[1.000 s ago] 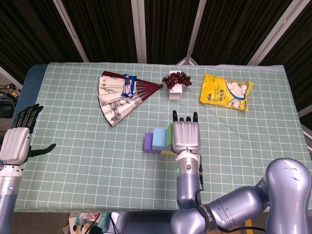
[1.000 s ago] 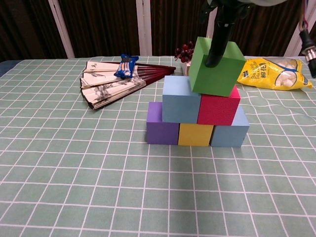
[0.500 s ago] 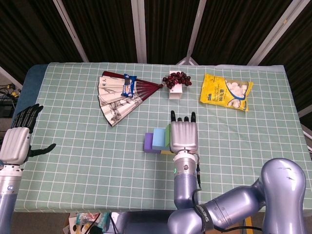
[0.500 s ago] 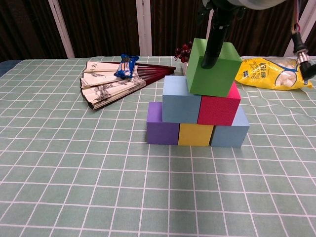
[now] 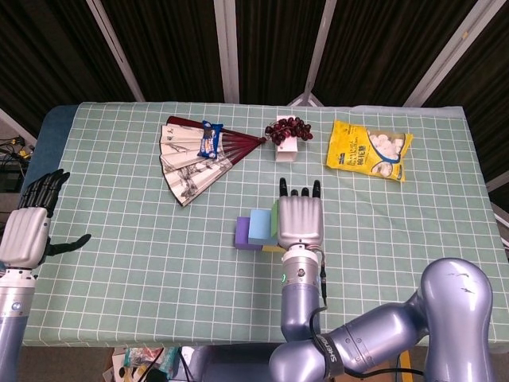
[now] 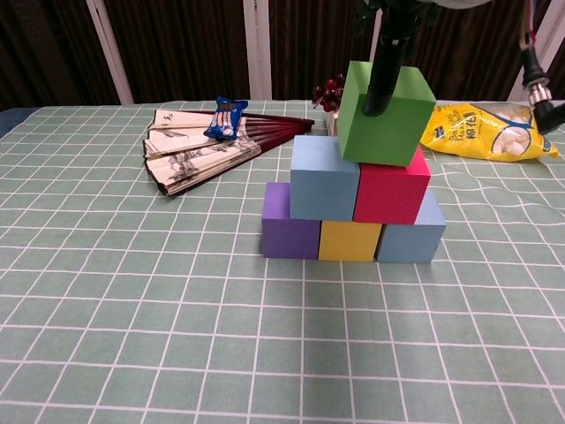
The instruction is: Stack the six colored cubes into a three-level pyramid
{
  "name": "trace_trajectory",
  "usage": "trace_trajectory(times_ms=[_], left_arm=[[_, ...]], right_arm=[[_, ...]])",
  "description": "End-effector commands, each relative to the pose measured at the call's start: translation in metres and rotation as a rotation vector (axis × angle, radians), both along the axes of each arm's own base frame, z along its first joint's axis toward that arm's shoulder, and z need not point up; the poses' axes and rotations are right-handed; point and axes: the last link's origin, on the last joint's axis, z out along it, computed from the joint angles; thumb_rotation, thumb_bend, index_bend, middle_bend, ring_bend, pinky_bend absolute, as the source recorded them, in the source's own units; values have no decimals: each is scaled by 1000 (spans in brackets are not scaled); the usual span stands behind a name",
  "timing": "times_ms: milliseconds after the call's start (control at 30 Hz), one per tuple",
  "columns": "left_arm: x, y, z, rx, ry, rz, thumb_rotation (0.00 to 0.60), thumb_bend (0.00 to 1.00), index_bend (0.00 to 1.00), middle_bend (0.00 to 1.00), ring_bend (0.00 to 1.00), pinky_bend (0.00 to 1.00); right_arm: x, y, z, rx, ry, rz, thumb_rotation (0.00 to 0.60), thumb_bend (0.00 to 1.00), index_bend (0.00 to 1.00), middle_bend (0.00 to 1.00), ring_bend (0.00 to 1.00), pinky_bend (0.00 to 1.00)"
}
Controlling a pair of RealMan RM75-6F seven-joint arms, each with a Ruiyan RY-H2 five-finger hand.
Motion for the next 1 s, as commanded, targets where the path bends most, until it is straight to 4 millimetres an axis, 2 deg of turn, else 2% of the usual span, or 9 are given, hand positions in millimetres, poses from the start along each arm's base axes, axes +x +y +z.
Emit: trace_trajectory(times_ms=[33, 1000], left_arm=[[0, 0, 0, 0, -1, 0, 600, 47, 0, 14, 0, 9], [-1, 0, 1, 3, 2, 2, 600, 47, 0, 14, 0, 9]], right_arm=[[1, 0, 0, -1, 3, -2, 600, 332, 0, 372, 213, 65], [4, -2, -4, 10, -2, -20, 600, 332, 0, 418, 213, 66]])
